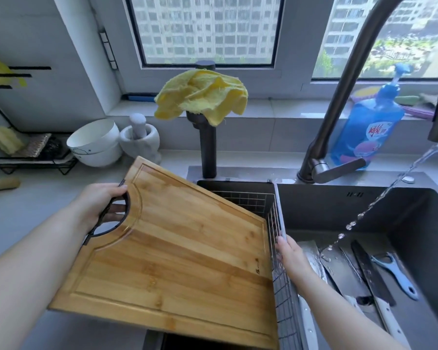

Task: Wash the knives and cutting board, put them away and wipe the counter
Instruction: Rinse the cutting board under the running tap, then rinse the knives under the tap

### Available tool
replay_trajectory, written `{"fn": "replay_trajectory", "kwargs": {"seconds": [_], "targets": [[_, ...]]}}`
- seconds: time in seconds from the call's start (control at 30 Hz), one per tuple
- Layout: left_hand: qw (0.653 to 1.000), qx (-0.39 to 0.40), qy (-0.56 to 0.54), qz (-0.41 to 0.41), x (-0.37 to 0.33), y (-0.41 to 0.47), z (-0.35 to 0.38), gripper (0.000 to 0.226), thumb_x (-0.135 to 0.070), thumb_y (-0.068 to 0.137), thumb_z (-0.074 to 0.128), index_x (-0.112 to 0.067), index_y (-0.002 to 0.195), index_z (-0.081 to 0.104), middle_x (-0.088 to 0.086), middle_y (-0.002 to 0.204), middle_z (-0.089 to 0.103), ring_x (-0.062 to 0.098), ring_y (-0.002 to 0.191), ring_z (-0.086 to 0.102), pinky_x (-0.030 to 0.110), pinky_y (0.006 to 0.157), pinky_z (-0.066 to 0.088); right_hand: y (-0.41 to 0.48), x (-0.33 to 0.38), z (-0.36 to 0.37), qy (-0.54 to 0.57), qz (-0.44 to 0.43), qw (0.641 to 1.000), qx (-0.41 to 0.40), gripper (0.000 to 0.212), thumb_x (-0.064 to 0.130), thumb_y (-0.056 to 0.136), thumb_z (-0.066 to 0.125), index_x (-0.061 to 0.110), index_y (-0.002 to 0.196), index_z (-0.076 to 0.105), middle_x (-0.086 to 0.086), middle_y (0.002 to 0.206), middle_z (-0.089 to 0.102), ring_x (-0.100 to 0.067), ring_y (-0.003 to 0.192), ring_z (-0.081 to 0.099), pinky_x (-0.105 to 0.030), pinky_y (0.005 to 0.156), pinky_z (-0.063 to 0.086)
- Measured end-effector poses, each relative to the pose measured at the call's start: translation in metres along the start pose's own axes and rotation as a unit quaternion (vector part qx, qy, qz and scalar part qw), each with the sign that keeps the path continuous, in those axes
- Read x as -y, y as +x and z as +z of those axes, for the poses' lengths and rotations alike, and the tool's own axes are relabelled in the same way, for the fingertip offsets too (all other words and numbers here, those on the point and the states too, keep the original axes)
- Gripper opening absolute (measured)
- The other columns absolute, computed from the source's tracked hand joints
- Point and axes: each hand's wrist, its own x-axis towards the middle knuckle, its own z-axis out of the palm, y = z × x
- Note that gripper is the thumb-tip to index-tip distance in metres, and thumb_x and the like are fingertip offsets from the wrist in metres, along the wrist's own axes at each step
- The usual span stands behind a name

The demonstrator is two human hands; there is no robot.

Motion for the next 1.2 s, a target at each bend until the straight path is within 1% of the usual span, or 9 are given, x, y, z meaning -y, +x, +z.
{"fn": "replay_trajectory", "kwargs": {"seconds": [0.07,0.17,0.37,0.5,0.77,0.9,1.0,1.1,1.2], "targets": [[1.0,-0.004,-0.002,0.004,0.001,0.004,0.0,0.024,-0.006,0.093,0.043,-0.009,0.076,0.06,-0.003,0.046,0.064,0.012,0.04,0.062,0.021,0.036,0.049,-0.001,0.002,-0.001,0.01,-0.005,1.0,0.013,0.021,0.02,0.1,0.029,0.026,0.094,0.049,0.011,0.088,0.051,-0.014,0.097,0.046,-0.032,0.094,0.036],[1.0,-0.014,-0.009,0.007,0.001,0.014,-0.001,0.022,-0.004,0.093,0.044,-0.009,0.077,0.059,-0.003,0.047,0.065,0.011,0.04,0.063,0.021,0.037,0.05,-0.001,0.002,-0.001,0.022,-0.008,0.999,0.041,0.017,0.02,0.101,0.028,0.027,0.105,0.043,0.017,0.089,0.048,-0.012,0.099,0.044,-0.027,0.09,0.033],[1.0,-0.027,0.003,0.007,0.003,0.028,0.0,0.022,-0.001,0.092,0.045,-0.009,0.075,0.057,-0.003,0.043,0.063,0.009,0.038,0.061,0.019,0.035,0.049,0.005,-0.003,0.001,0.023,-0.022,0.998,0.059,0.02,0.019,0.101,0.029,0.032,0.112,0.039,0.013,0.105,0.05,-0.01,0.109,0.042,-0.025,0.097,0.03],[0.997,-0.073,0.035,0.014,0.009,0.028,0.003,0.015,0.0,0.092,0.045,-0.004,0.098,0.057,-0.003,0.041,0.061,0.017,0.044,0.061,0.019,0.038,0.049,0.005,-0.002,0.004,0.031,-0.035,0.998,0.036,0.024,0.014,0.1,0.029,0.034,0.098,0.043,0.016,0.093,0.047,-0.011,0.102,0.043,-0.026,0.095,0.031],[0.945,-0.137,0.292,0.059,0.013,0.018,0.015,0.024,-0.017,0.095,0.04,-0.003,0.096,0.06,0.017,0.092,0.06,0.034,0.086,0.057,0.04,0.08,0.046,0.001,-0.002,0.005,-0.013,-0.059,0.998,-0.033,0.028,0.018,0.099,0.035,0.017,0.123,0.048,0.01,0.103,0.057,-0.017,0.108,0.049,-0.028,0.085,0.04],[0.893,-0.15,0.412,0.101,0.011,0.005,0.023,0.021,-0.016,0.092,0.043,-0.004,0.101,0.057,0.021,0.108,0.057,0.031,0.088,0.044,0.034,0.074,0.034,-0.005,-0.002,0.001,-0.029,-0.064,0.996,-0.054,0.049,0.028,0.099,0.036,0.016,0.145,0.023,0.004,0.115,0.047,-0.012,0.104,0.044,-0.027,0.089,0.035],[0.881,-0.144,0.42,0.165,0.013,-0.021,0.034,0.036,-0.012,0.089,0.051,-0.01,0.124,0.053,0.015,0.137,0.043,0.035,0.118,0.043,0.04,0.095,0.035,-0.011,-0.005,-0.008,-0.032,-0.052,0.998,-0.023,0.053,0.032,0.098,0.036,0.019,0.147,0.018,-0.004,0.135,0.044,-0.017,0.119,0.044,-0.03,0.099,0.034],[0.9,-0.102,0.351,0.237,0.02,-0.059,0.06,0.03,-0.006,0.087,0.054,-0.01,0.117,0.059,0.008,0.119,0.054,0.029,0.111,0.05,0.039,0.094,0.036,-0.015,-0.021,-0.036,-0.041,0.007,0.999,0.017,0.048,0.029,0.098,0.038,0.017,0.143,0.028,-0.001,0.123,0.046,-0.016,0.108,0.047,-0.025,0.091,0.033],[0.914,0.001,0.33,0.236,0.036,-0.099,0.109,0.021,-0.009,0.088,0.054,-0.023,0.101,0.061,-0.005,0.096,0.058,0.017,0.096,0.051,0.029,0.081,0.037,-0.016,-0.04,-0.079,-0.067,0.081,0.993,0.052,0.019,0.019,0.096,0.043,0.015,0.109,0.055,-0.002,0.096,0.058,-0.012,0.073,0.054,-0.024,0.067,0.039]]}}
